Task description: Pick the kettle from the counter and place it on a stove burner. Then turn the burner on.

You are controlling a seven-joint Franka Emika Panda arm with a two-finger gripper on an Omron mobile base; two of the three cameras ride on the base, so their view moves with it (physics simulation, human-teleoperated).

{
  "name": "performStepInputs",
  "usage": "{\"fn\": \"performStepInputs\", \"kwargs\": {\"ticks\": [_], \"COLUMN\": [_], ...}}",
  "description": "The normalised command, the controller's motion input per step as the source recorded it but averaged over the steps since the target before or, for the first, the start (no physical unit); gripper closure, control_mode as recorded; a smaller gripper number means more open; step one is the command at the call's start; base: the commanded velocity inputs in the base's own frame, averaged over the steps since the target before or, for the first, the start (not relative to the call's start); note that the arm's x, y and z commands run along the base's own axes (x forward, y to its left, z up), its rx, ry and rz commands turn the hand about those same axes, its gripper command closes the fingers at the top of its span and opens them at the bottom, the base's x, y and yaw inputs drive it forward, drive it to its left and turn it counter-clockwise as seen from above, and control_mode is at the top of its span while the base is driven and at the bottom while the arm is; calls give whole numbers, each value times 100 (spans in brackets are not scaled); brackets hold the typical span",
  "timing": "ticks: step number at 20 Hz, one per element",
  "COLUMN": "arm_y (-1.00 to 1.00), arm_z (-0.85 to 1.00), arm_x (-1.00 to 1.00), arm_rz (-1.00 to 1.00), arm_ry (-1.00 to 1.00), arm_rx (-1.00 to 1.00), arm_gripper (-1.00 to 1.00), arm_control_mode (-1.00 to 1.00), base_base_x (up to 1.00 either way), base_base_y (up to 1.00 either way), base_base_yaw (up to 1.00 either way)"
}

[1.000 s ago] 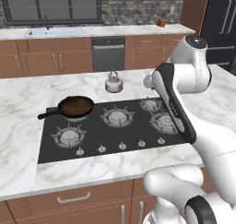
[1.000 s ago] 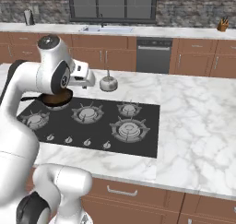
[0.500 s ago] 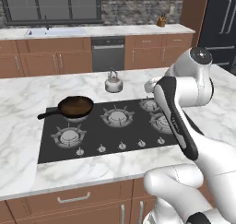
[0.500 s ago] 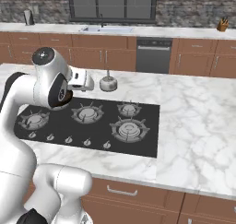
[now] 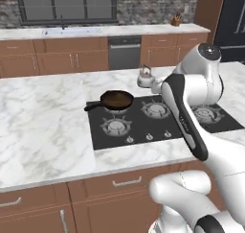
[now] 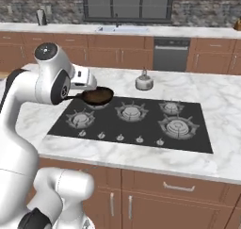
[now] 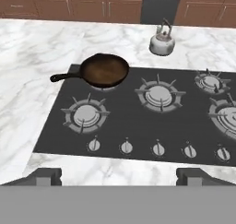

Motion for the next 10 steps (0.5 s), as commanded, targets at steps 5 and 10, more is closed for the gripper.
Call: {"fn": "performStepInputs", "kwargs": {"ticks": [5,10], "arm_y": [0,0], "arm_z": [0,0], "arm_x": [0,0], "arm_rz": [0,0], "arm_ry": [0,0], "arm_rx": [0,0], "arm_gripper": [-100,-100], "arm_control_mode": [100,100], "base_base_x": [-76,-42], "base_base_y": [100,100], "base_base_yaw": [-5,-8]}}
